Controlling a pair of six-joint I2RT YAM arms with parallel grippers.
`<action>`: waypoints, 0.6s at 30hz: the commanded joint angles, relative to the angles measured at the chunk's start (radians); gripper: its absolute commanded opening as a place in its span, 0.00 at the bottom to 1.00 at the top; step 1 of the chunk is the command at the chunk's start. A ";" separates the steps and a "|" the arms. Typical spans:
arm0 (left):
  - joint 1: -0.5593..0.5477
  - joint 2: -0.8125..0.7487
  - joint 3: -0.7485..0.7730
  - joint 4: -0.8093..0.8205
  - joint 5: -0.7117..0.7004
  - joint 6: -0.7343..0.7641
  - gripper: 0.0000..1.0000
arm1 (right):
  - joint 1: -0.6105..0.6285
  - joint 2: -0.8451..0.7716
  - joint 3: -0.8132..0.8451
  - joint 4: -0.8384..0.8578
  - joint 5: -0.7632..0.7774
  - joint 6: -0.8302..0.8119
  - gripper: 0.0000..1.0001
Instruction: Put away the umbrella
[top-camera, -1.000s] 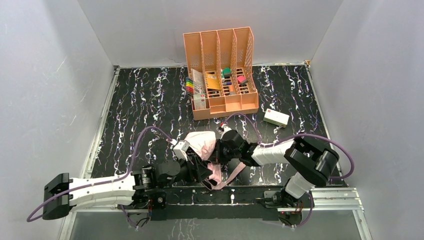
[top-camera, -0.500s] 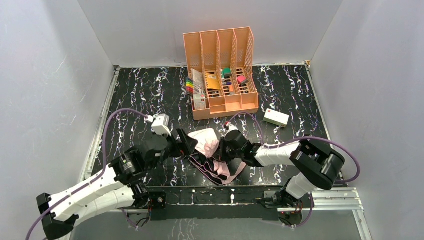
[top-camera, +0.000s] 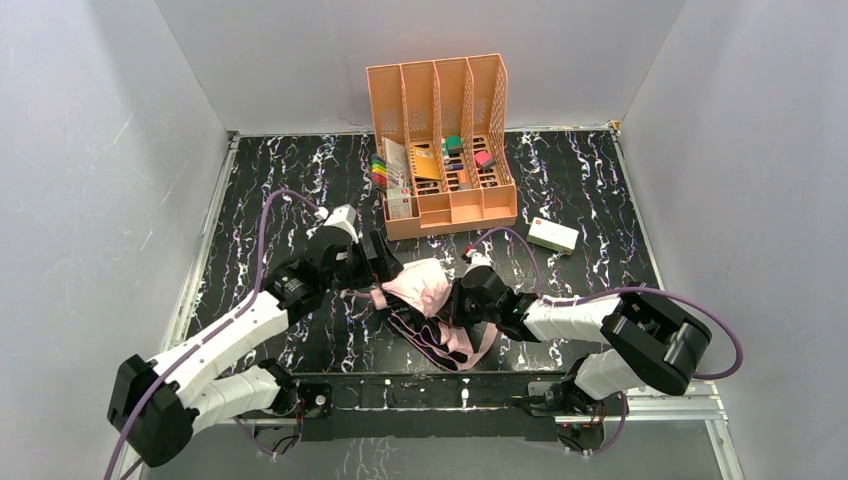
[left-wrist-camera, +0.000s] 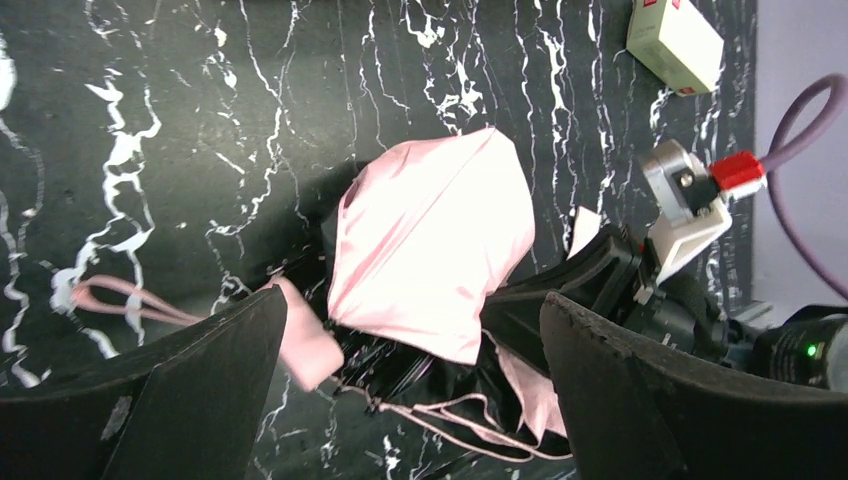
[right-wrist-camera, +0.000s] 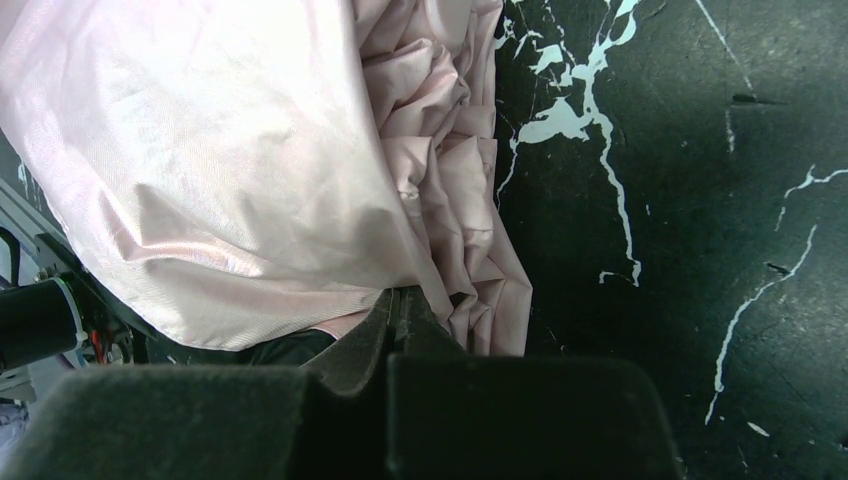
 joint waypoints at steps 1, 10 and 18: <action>0.096 0.072 -0.034 0.192 0.218 -0.052 0.98 | -0.006 0.040 -0.054 -0.210 0.036 -0.045 0.00; 0.226 0.378 0.066 0.281 0.498 0.055 0.90 | -0.006 0.045 -0.049 -0.201 0.015 -0.049 0.00; 0.234 0.488 0.101 0.300 0.645 0.067 0.81 | -0.007 0.052 -0.048 -0.184 0.007 -0.040 0.00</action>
